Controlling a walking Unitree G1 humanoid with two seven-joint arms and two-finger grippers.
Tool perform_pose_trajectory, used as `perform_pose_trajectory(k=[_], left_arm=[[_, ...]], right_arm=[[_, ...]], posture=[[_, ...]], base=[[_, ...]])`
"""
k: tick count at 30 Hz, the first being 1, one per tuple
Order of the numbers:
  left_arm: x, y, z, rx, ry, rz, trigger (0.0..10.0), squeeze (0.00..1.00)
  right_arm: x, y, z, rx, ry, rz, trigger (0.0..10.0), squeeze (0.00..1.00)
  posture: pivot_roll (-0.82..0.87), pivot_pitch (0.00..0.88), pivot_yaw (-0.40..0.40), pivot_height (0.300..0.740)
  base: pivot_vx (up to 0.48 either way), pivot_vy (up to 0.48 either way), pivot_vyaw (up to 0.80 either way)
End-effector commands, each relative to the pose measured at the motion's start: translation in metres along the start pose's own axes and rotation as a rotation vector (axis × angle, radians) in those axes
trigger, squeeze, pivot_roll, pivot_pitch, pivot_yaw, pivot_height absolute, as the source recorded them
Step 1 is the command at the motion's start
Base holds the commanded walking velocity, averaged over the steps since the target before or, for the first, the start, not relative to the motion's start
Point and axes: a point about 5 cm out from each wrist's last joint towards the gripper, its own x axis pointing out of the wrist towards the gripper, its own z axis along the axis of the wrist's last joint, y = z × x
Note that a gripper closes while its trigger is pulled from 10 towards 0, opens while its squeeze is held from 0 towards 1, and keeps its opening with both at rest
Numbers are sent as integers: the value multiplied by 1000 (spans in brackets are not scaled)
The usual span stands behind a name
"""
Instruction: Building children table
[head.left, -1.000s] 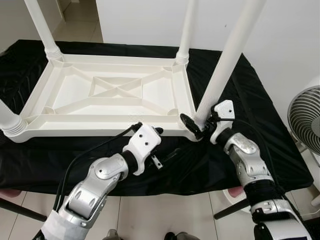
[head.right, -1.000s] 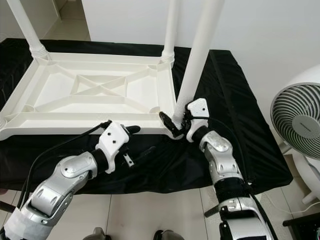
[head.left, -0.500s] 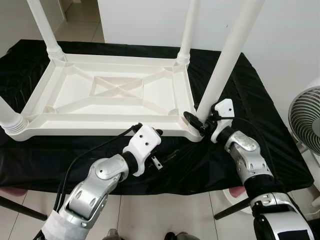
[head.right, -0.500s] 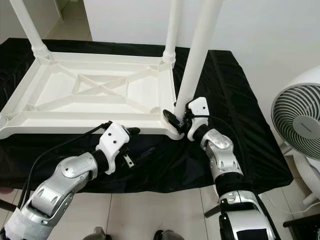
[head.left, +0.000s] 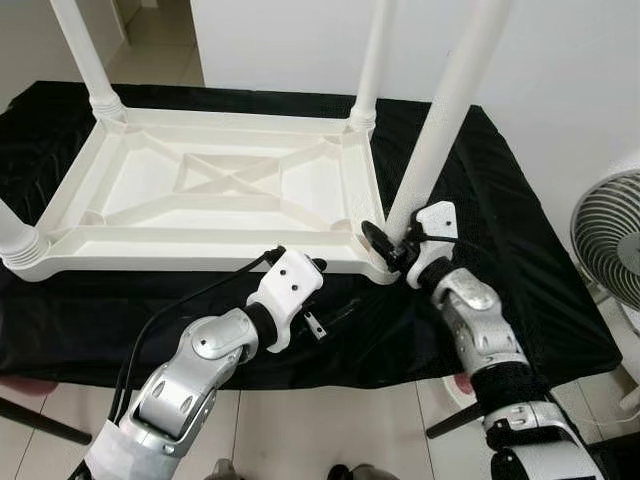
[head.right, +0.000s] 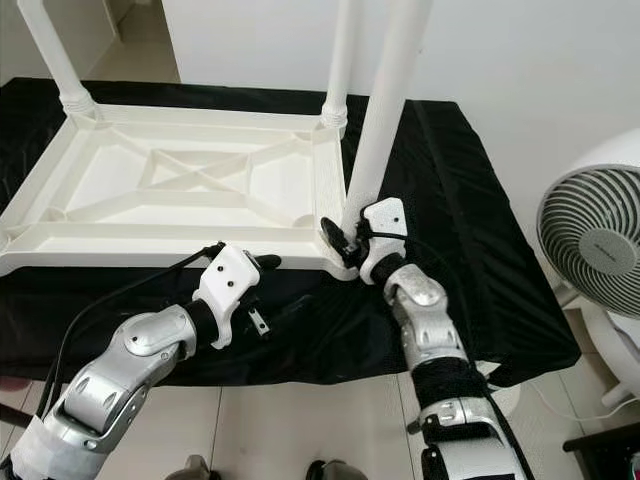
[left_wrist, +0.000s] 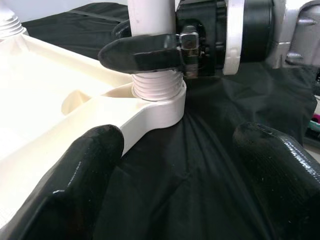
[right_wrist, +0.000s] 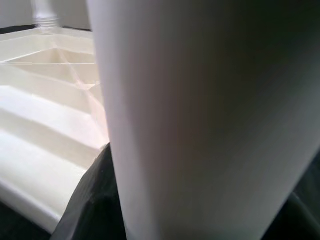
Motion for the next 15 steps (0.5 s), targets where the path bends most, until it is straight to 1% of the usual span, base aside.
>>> perform_pose_trajectory(k=[1, 5, 6, 8, 10, 11, 12, 13, 15], left_arm=[[-1, -4, -1, -10, 8, -32, 10000, 0], [-1, -5, -1, -11, 9, -33, 10000, 0], [-1, -6, -2, -11, 10, -35, 10000, 0], [-1, -6, -2, -11, 10, -35, 10000, 0], [-1, -7, -2, -11, 10, -38, 10000, 0], [-1, -7, -2, -11, 10, -38, 10000, 0], [-1, -7, -2, -12, 9, -39, 10000, 0], [-1, -7, -2, -12, 9, -39, 10000, 0], [0, -7, -1, -12, 7, -41, 10000, 0]], right_arm=[[-3, 15, -13, 6, 75, -15, 10000, 0], [-4, 18, -13, 20, 70, -54, 10000, 0], [-4, 20, -13, 49, 71, -159, 10000, 0], [-4, 20, -13, 49, 71, -159, 10000, 0], [-6, 25, -15, 97, 76, -332, 10000, 0], [-6, 25, -15, 97, 76, -332, 10000, 0], [-7, 30, -17, 126, 80, -398, 10000, 0], [-7, 30, -17, 126, 80, -398, 10000, 0], [-5, 45, -17, 179, 77, -435, 10000, 0]], posture=[[110, 95, -46, 740], [110, 95, -46, 740], [112, 91, -49, 740], [112, 91, -49, 740], [111, 89, -50, 740], [111, 89, -50, 740], [110, 81, -49, 740], [110, 81, -49, 740], [110, 79, -47, 740]], base=[[0, 0, 0], [0, 0, 0], [0, 0, 0], [0, 0, 0], [0, 0, 0], [0, 0, 0], [0, 0, 0], [0, 0, 0], [0, 0, 0]])
